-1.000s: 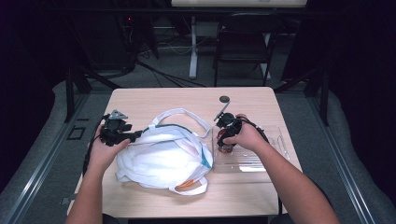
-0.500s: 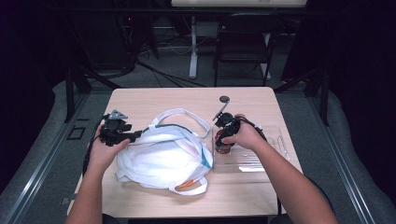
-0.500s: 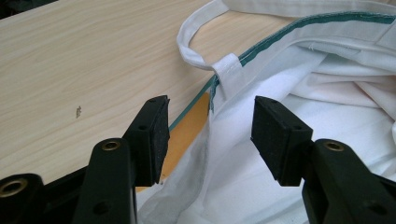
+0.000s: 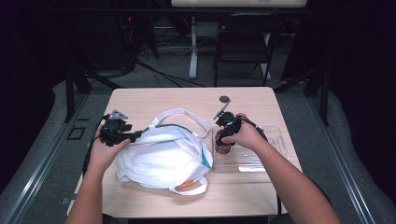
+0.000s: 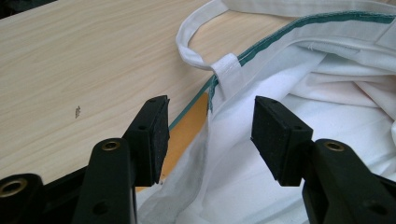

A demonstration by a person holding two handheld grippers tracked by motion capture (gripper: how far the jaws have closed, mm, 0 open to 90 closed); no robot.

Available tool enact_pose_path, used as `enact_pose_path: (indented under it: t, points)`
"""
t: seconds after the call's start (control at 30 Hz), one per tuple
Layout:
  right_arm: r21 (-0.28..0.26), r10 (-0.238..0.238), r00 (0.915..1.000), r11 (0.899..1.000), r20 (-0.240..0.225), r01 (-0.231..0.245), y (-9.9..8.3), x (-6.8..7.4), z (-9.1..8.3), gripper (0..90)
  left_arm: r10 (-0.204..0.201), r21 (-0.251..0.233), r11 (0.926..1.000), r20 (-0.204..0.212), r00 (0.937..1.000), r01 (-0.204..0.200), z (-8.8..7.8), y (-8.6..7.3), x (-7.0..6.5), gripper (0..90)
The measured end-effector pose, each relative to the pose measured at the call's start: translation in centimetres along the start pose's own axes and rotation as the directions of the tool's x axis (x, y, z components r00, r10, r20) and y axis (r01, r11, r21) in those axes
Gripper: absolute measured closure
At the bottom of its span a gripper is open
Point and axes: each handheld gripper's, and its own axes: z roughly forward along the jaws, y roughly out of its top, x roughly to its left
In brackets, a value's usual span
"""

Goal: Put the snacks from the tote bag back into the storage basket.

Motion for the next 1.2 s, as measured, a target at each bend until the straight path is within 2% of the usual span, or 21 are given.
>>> enact_pose_path:
  t: [0.4,0.43,0.5,0.83,0.87,1.03,1.13,1.17,1.2]
  points:
    - [-0.014,-0.007,0.9999,1.000,0.014,0.007,-0.1,0.1,-1.4,25.3,-0.002,0.001,1.0000,0.003,1.0000,0.002,0.1,0.0,0.0,46.6]
    - [-0.031,0.004,1.0000,1.000,0.008,-0.003,-0.2,0.2,-1.4,25.3,-0.002,0.000,1.0000,0.004,1.0000,0.002,0.1,0.0,0.0,46.6]
    - [-0.026,-0.002,0.9999,1.000,0.015,0.003,-0.2,0.1,-1.6,25.2,-0.004,0.000,1.0000,0.004,1.0000,0.004,0.1,0.0,0.0,46.6]
    - [-0.073,0.006,0.9998,0.997,0.016,-0.005,-0.6,0.8,-2.6,25.8,-0.003,0.000,1.0000,0.002,1.0000,0.003,0.0,0.0,0.0,46.6]
    - [-0.064,-0.001,0.9998,0.998,0.018,0.002,-0.6,0.8,-2.7,25.8,-0.002,0.000,1.0000,0.002,1.0000,0.002,0.0,0.0,0.0,46.6]
    - [-0.095,0.015,0.9997,0.995,0.018,-0.014,-1.0,1.3,-2.8,26.0,-0.001,0.000,1.0000,0.000,1.0000,0.001,0.0,0.0,0.0,46.6]
    - [-0.098,0.010,0.9998,0.995,0.019,-0.008,-1.2,1.3,-3.0,26.3,-0.001,0.000,1.0000,0.001,1.0000,0.001,0.0,0.0,0.0,46.6]
    - [-0.118,0.026,0.9996,0.993,0.015,-0.024,-1.3,1.4,-3.0,26.4,-0.001,0.000,1.0000,0.001,1.0000,0.001,0.0,0.0,0.0,46.5]
    - [-0.112,0.018,0.9997,0.994,0.016,-0.016,-1.3,1.3,-3.0,26.4,-0.001,0.000,1.0000,0.000,1.0000,0.001,0.0,0.0,0.0,46.6]
